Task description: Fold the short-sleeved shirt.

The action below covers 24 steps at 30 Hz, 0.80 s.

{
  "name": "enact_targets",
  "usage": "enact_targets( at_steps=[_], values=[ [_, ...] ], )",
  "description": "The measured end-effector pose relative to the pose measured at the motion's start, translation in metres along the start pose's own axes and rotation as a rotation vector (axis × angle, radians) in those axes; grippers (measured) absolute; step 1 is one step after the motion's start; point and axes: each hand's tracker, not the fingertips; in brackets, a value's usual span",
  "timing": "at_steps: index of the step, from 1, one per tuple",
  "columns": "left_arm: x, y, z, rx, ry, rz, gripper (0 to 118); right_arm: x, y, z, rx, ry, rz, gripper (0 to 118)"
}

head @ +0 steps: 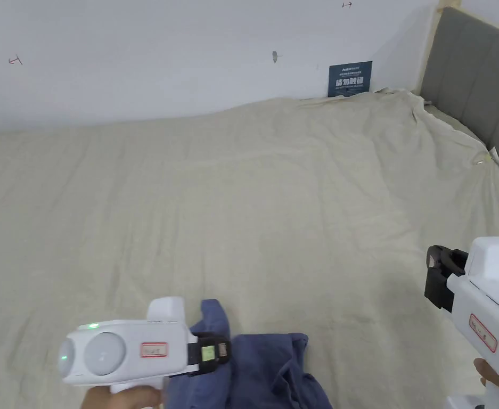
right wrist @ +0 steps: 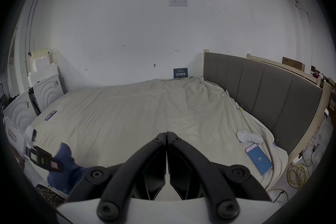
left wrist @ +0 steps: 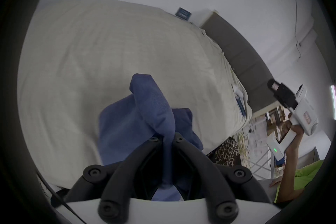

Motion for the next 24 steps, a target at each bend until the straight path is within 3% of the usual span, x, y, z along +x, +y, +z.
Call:
enact_targets(
  at_steps=[6,15,18,19,22,24],
  values=[
    [0.042,-0.01,-0.072,-0.093,0.027,-0.039,7,0.006,-0.004,0.002,-0.012,-0.008,0.001,0],
    [0.054,-0.022,-0.14,-0.143,0.092,-0.003,10,0.015,-0.011,0.003,-0.028,-0.026,-0.005,0],
    [0.057,-0.025,-0.136,-0.111,0.047,0.001,39,0.016,-0.012,0.004,-0.032,-0.031,-0.005,0],
    [0.059,-0.025,-0.132,-0.098,0.0,-0.002,62,0.016,-0.012,0.003,-0.033,-0.032,-0.004,0],
    [0.067,-0.02,-0.115,-0.096,-0.02,-0.003,114,0.017,-0.01,0.004,-0.034,-0.035,0.002,0],
    [0.068,-0.016,-0.095,-0.025,-0.012,-0.029,118,0.017,-0.008,0.004,-0.03,-0.035,0.0,0]
  ],
)
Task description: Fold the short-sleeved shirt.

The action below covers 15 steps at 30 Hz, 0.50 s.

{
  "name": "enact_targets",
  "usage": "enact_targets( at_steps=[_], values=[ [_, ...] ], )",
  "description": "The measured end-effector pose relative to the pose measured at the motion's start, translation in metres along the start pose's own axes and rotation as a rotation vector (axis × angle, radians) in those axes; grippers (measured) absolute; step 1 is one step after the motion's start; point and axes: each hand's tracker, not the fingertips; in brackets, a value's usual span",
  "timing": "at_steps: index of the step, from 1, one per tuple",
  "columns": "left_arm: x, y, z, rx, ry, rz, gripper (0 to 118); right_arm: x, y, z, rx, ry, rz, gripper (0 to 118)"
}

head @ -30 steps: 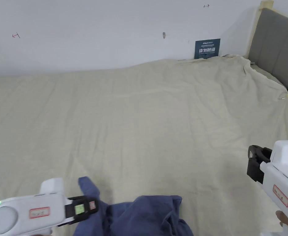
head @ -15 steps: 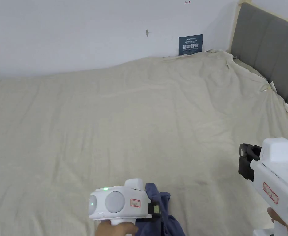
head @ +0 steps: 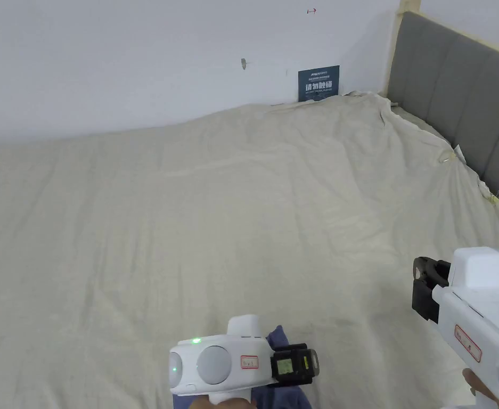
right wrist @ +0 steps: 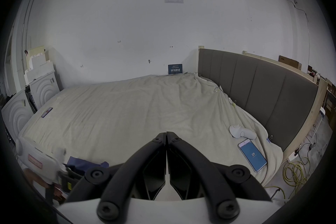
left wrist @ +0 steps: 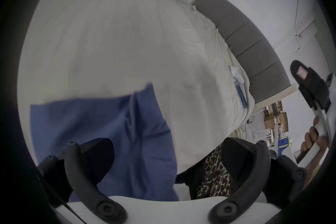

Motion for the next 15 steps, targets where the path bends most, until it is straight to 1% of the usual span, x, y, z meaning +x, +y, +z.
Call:
enact_targets(
  at_steps=[2,6,9,10,11,12,13,14,15],
  values=[
    [-0.003,0.005,0.024,0.089,-0.003,-0.027,118,-0.001,0.001,0.001,0.006,0.0,-0.001,0],
    [-0.021,0.011,0.062,0.214,0.028,-0.036,118,-0.003,0.003,0.001,0.015,0.005,-0.007,0],
    [-0.039,0.013,0.074,0.215,0.055,-0.04,117,-0.002,0.002,-0.001,0.018,0.008,-0.012,0],
    [-0.046,0.012,0.077,0.215,0.065,-0.043,109,-0.003,0.001,-0.001,0.018,0.01,-0.013,0],
    [-0.05,0.009,0.079,0.239,0.09,-0.04,98,-0.002,0.0,-0.002,0.019,0.011,-0.012,0],
    [-0.054,0.005,0.08,0.279,0.115,-0.041,81,-0.002,0.0,-0.002,0.018,0.012,-0.012,0],
    [-0.057,0.001,0.08,0.305,0.122,-0.052,53,-0.002,0.0,-0.002,0.018,0.013,-0.014,0],
    [-0.059,-0.004,0.078,0.311,0.132,-0.067,53,-0.002,-0.001,-0.002,0.018,0.014,-0.016,0],
    [-0.061,-0.008,0.076,0.31,0.139,-0.069,45,-0.002,-0.002,-0.003,0.017,0.015,-0.017,0]
  ],
)
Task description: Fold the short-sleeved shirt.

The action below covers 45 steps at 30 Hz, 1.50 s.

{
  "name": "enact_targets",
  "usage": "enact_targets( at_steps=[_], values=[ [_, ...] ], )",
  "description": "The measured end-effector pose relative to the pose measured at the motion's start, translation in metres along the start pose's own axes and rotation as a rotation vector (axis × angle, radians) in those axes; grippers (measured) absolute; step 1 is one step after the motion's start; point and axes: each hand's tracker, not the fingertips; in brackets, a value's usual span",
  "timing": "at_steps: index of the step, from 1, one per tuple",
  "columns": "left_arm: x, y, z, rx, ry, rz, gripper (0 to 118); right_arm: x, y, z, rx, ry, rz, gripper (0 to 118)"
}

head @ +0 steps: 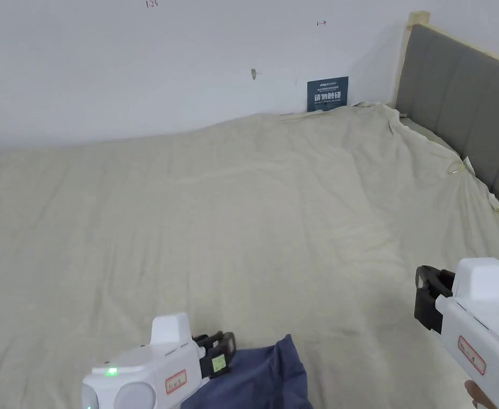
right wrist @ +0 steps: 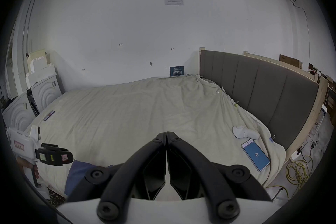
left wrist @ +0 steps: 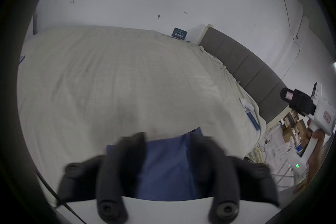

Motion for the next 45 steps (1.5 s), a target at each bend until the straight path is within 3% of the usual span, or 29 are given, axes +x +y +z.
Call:
enact_targets(
  at_steps=[3,4,10,14,23,30,38,45],
  values=[
    [0.001,-0.018,-0.008,0.01,0.028,-0.022,5,0.001,-0.001,-0.001,-0.004,0.0,0.003,0],
    [0.004,-0.024,-0.011,0.016,0.034,-0.042,0,0.002,-0.002,-0.001,-0.006,0.001,0.005,0],
    [0.029,-0.057,-0.042,-0.032,0.054,-0.08,0,0.01,-0.008,-0.001,-0.014,-0.009,-0.012,0],
    [0.059,-0.078,-0.066,-0.072,0.075,-0.212,0,0.018,-0.011,0.001,-0.021,-0.018,-0.023,0],
    [0.112,-0.1,-0.102,-0.106,0.03,-0.255,0,0.039,-0.015,0.006,-0.028,-0.047,-0.038,0],
    [0.113,-0.096,-0.099,-0.101,0.005,-0.246,0,0.043,-0.014,0.013,-0.027,-0.064,-0.029,0],
    [0.105,-0.026,-0.014,0.219,-0.059,-0.248,0,0.019,0.004,0.02,0.053,-0.041,-0.004,0],
    [0.072,0.035,0.055,0.478,0.071,-0.259,0,-0.023,0.029,0.022,0.151,0.014,0.039,0]
  ],
)
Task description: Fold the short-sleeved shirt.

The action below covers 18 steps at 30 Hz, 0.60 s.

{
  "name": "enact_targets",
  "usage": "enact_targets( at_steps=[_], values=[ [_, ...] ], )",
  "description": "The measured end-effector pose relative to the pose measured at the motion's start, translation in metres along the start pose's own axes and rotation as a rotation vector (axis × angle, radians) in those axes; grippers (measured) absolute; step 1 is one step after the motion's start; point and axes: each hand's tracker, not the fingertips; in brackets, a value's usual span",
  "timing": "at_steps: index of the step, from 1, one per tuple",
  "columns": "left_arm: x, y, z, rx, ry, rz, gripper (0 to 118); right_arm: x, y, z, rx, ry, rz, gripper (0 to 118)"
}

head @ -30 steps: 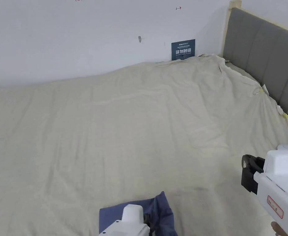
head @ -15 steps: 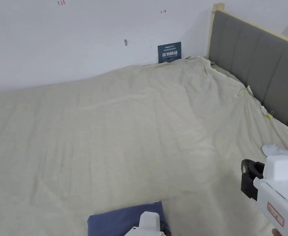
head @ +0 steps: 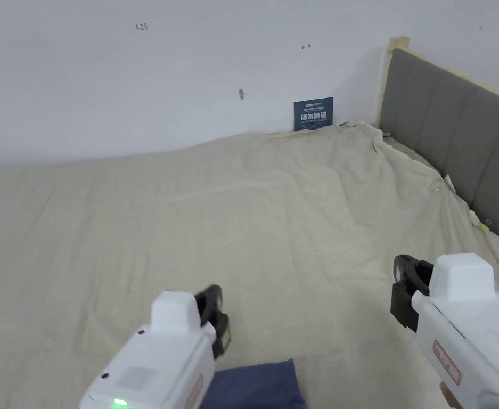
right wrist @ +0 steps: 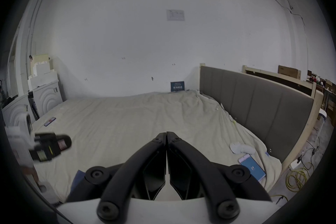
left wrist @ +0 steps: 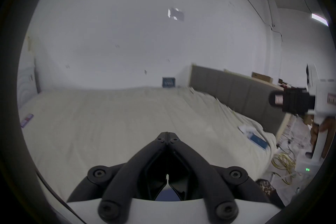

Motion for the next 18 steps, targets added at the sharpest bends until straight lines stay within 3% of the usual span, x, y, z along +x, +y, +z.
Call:
enact_targets(
  at_steps=[12,18],
  values=[
    [-0.1,0.033,0.052,0.161,0.314,-0.004,0,-0.055,0.018,0.001,0.1,0.057,0.047,0],
    [-0.125,0.026,0.07,0.158,0.362,0.066,0,-0.067,0.012,-0.002,0.094,0.087,0.053,0]
  ],
)
